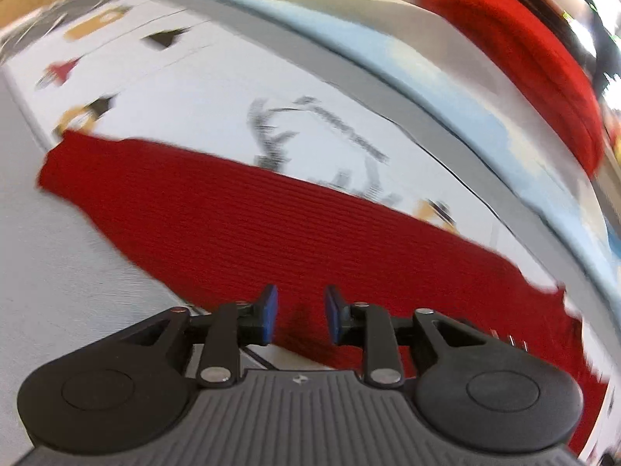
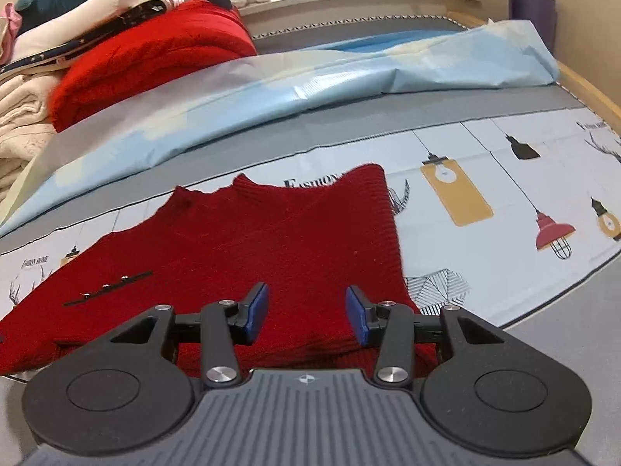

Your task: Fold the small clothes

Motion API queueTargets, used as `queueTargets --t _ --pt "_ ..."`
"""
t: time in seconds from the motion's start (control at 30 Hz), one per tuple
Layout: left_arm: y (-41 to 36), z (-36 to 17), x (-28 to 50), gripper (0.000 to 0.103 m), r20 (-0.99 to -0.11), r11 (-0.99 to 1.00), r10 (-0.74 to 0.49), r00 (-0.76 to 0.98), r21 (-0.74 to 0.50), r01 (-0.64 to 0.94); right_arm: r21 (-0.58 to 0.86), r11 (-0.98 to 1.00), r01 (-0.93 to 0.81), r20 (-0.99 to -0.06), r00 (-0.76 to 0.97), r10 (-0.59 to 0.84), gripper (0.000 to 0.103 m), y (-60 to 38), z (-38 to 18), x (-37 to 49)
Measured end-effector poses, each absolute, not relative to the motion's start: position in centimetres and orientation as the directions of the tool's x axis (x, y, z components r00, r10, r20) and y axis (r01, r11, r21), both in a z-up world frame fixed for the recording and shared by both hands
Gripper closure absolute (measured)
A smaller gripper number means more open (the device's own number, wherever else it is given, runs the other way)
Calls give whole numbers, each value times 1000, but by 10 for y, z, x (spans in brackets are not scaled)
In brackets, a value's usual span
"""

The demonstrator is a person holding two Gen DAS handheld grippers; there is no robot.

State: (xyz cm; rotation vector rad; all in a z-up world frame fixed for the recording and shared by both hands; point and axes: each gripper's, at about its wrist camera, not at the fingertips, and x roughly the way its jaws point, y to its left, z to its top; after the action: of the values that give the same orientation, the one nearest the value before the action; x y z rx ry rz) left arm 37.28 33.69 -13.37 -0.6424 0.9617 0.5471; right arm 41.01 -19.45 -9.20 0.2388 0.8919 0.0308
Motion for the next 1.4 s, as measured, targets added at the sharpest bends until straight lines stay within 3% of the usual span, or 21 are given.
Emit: queueTargets --t 0.3,0.57,0.6,0.63,0.7,0.8,0.97,1.1,1.23,1.27,1.33,1.4 --pt "419 -167 328 66 -880 400 153 450 -361 -842 247 969 24 -756 631 177 57 -195 -88 407" --pt "419 -177 332 67 -871 408 178 458 -358 -840 248 968 33 -764 621 175 57 -202 -90 408" --pt "417 -177 332 71 -873 407 189 450 -348 -844 248 968 32 -764 621 175 57 -203 -90 407" --pt "415 -176 334 83 -878 410 206 432 -323 -853 248 968 32 -764 621 175 57 -205 -90 407" --pt "413 -176 334 88 -887 421 233 399 -278 -863 248 968 32 -764 621 175 57 -204 -90 407" --pt "411 -176 334 89 -887 410 249 389 -267 -872 249 968 28 -766 617 180 57 -211 -91 405" --pt "412 -177 322 80 -899 286 221 379 -312 -906 248 968 23 -766 616 182 57 -217 -91 401" --pt "409 -184 330 80 -892 315 232 387 -308 -898 255 967 31 -768 613 183 57 -222 -92 402" --pt "393 -169 338 93 -871 358 314 378 -260 -897 253 967 30 -768 614 182 57 -223 -92 402" --pt "384 -158 344 103 -850 402 358 386 -233 -886 252 967 33 -768 614 180 57 -223 -92 402" --pt "354 -128 362 103 -777 532 429 460 -194 -824 251 967 39 -770 613 175 57 -225 -93 402" --pt "311 -93 378 103 -687 676 402 606 -223 -702 254 966 43 -771 612 175 57 -227 -94 402"
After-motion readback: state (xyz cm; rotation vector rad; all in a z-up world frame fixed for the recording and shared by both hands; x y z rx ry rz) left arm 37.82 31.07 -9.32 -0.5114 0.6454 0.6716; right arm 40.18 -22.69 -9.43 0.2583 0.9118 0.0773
